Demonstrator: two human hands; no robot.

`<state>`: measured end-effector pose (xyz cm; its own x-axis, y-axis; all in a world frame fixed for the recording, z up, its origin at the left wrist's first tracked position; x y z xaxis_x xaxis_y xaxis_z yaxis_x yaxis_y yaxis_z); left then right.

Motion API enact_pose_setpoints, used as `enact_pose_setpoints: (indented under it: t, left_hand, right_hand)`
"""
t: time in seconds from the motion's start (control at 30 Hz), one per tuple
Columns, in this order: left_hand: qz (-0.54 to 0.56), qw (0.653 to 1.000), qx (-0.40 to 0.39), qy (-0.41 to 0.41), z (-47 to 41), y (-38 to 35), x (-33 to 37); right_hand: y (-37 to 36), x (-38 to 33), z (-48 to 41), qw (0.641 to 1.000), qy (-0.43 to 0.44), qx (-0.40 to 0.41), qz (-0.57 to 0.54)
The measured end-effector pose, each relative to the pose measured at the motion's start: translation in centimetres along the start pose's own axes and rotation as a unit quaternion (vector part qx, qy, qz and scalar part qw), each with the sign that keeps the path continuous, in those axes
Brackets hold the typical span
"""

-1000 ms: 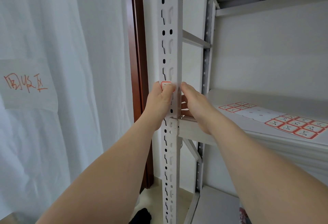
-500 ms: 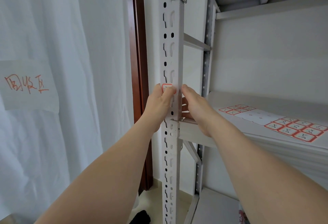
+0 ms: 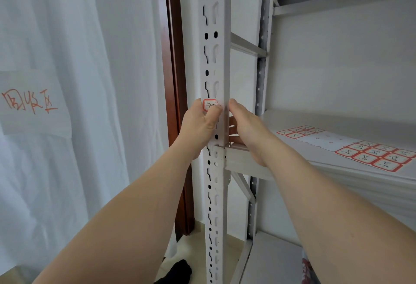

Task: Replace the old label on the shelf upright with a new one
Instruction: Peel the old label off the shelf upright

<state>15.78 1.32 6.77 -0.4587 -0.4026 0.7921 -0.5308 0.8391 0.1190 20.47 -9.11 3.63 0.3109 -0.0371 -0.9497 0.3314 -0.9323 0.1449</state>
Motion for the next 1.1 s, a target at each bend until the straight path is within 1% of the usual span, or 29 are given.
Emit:
enact_pose_setpoints:
  t: [0.1, 0.23, 0.33, 0.47, 0.57, 0.7, 0.83, 1.0, 1.07, 1.1]
  left_hand:
    - [0.011, 1.0, -0.011, 0.001, 0.1, -0.1, 0.2]
    - [0.031, 0.999, -0.024, 0.031, 0.2, -0.3, -0.5]
    - [0.021, 0.999, -0.04, 0.007, 0.0, -0.6, -0.3]
    - [0.023, 0.999, -0.025, 0.013, -0.2, -0.4, -0.7]
    - [0.008, 1.0, -0.028, -0.003, -0.3, -0.5, -0.4]
    - [0.0, 1.0, -0.013, 0.013, -0.1, -0.4, -0.3]
    - [-0.017, 1.0, -0.009, 0.006, 0.2, -0.3, 0.1]
    - [-0.016, 0.999, -0.02, 0.024, 0.9, -0.1, 0.4]
    - [-0.053, 0.998, 0.006, 0.019, 1.1, 0.4, 0.1]
    - [-0.077, 0.996, 0.036, 0.004, 1.2, 0.9, 0.3]
  right_hand:
    - [0.0, 0.0, 0.1, 1.0, -0.002, 0.003, 0.004]
    - [0.1, 0.1, 0.0, 1.0, -0.003, 0.005, 0.008]
    - [0.1, 0.1, 0.0, 1.0, -0.003, 0.003, 0.009]
    - [0.1, 0.1, 0.2, 1.0, -0.003, 0.003, 0.005]
    - [0.0, 0.0, 0.1, 1.0, 0.001, 0.0, 0.001]
    - [0.1, 0.0, 0.1, 1.0, -0.003, 0.005, 0.002]
    - [0.0, -0.1, 0.2, 1.0, 0.0, 0.004, 0.008]
    - [0.0, -0.1, 0.3, 1.0, 0.0, 0.002, 0.007]
    - [0.0, -0.1, 0.3, 1.0, -0.002, -0.002, 0.004]
    - [0.0, -0.1, 0.3, 1.0, -0.002, -0.002, 0.001]
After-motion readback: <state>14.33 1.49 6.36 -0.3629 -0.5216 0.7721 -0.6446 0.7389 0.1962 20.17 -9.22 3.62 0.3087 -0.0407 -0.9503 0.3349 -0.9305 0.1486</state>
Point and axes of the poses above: each hand's wrist, its own z-axis away from the middle knuckle, its own y-axis out of the back of the hand, x = y × z, the point moved 10 cm from there along -z, towards the middle knuckle, and after that the axes turned 4 degrees about x, right-handed, at the moved point
